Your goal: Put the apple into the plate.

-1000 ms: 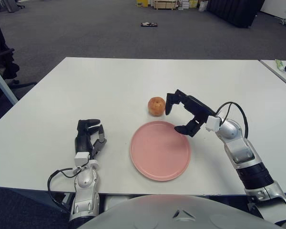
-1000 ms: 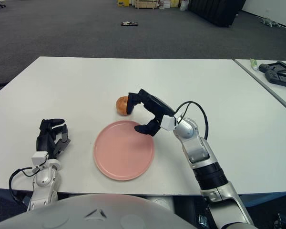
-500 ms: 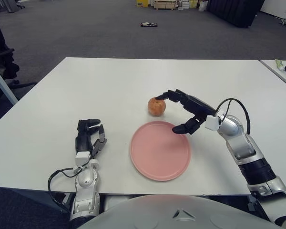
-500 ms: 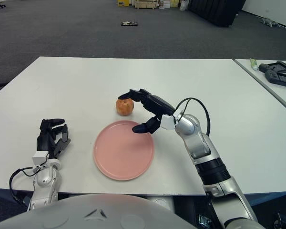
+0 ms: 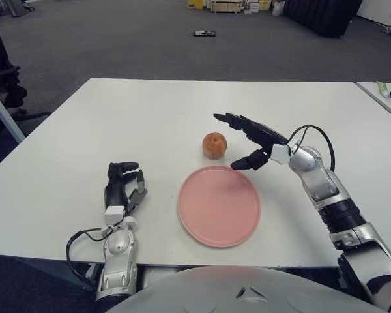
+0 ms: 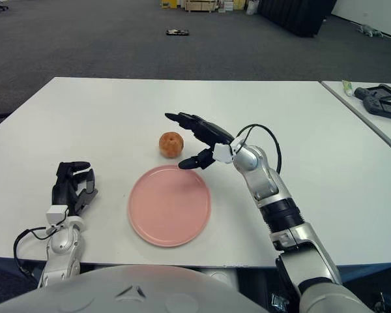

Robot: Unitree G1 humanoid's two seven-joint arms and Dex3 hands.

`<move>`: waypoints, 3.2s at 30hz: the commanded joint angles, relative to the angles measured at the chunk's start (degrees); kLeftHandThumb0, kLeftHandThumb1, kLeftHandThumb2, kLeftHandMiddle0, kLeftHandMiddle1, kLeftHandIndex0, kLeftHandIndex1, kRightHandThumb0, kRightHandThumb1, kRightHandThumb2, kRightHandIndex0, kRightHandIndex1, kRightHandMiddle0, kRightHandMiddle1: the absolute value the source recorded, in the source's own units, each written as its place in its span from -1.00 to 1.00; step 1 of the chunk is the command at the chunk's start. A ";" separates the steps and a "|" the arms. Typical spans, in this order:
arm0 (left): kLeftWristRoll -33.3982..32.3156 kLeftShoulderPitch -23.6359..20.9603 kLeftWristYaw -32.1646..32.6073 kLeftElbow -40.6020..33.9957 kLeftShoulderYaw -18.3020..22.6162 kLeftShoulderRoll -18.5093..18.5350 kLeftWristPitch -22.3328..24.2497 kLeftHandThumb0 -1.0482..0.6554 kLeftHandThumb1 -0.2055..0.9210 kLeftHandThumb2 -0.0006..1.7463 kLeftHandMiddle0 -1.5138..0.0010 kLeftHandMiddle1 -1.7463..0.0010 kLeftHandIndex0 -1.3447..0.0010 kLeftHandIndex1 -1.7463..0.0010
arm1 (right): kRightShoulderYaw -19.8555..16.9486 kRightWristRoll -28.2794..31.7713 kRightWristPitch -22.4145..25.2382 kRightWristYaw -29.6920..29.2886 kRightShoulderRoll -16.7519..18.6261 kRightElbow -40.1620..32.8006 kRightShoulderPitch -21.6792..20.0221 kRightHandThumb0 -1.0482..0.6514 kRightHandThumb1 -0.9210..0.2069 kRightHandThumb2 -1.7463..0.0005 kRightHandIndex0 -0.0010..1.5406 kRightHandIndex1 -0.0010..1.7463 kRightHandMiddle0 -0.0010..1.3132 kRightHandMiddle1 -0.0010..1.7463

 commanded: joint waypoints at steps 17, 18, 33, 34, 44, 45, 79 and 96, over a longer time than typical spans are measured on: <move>-0.64 1.30 -0.34 1.00 -0.33 -0.53 1.44 -0.19 0.87 -0.28 0.49 -0.82 0.65 -1.00 | 6.22 -6.42 0.90 -3.37 8.21 25.64 -14.43 -0.74 -0.07 0.15 -1.00 -1.00 -1.00 -1.00; -0.63 1.36 -0.33 0.98 -0.34 -0.54 1.40 -0.18 0.88 -0.28 0.49 -0.82 0.65 -1.00 | 6.33 -6.54 0.72 -3.53 8.36 26.24 -14.71 -0.71 0.00 0.10 -1.00 -1.00 -1.00 -1.00; -0.64 2.31 -0.23 0.38 -0.11 -0.67 1.46 -0.19 0.84 -0.24 0.48 -0.82 0.63 -1.00 | 10.12 -11.53 -1.26 -11.32 14.50 45.48 -21.40 -0.85 -0.17 0.14 -1.00 -1.00 -1.00 -0.95; -0.64 2.36 -0.27 0.43 -0.12 -0.64 1.19 -0.19 0.82 -0.22 0.47 -0.81 0.62 -1.00 | 10.36 -11.88 -1.22 -11.78 14.75 45.97 -21.28 -0.86 -0.20 0.14 -1.00 -1.00 -1.00 -0.95; -0.92 3.02 -0.70 0.60 -0.15 -0.58 -0.42 -0.20 0.74 -0.15 0.42 -0.76 0.58 -1.00 | 10.84 -11.81 -0.87 -12.79 16.62 51.51 -22.77 -0.87 -0.34 0.17 -1.00 -1.00 -1.00 -0.84; -0.87 3.05 -0.65 0.58 -0.15 -0.57 -0.38 -0.20 0.73 -0.15 0.42 -0.76 0.58 -1.00 | 10.83 -11.74 -0.74 -12.77 16.86 52.22 -23.07 -0.86 -0.37 0.18 -1.00 -1.00 -1.00 -0.81; -1.61 3.77 -0.66 0.66 0.62 -0.46 -1.22 -0.19 0.81 -0.22 0.45 -0.76 0.62 -1.00 | 5.37 -8.34 -7.04 -17.99 16.82 58.32 -23.19 0.14 -0.25 -0.17 -0.35 0.67 -0.41 0.98; -1.58 3.80 -0.20 -0.07 0.99 -0.94 -0.34 -0.18 0.90 -0.30 0.48 -0.79 0.66 -1.00 | 2.89 -7.82 -9.73 -21.54 16.36 58.22 -22.61 0.22 0.37 -0.70 -0.12 0.99 -0.07 0.90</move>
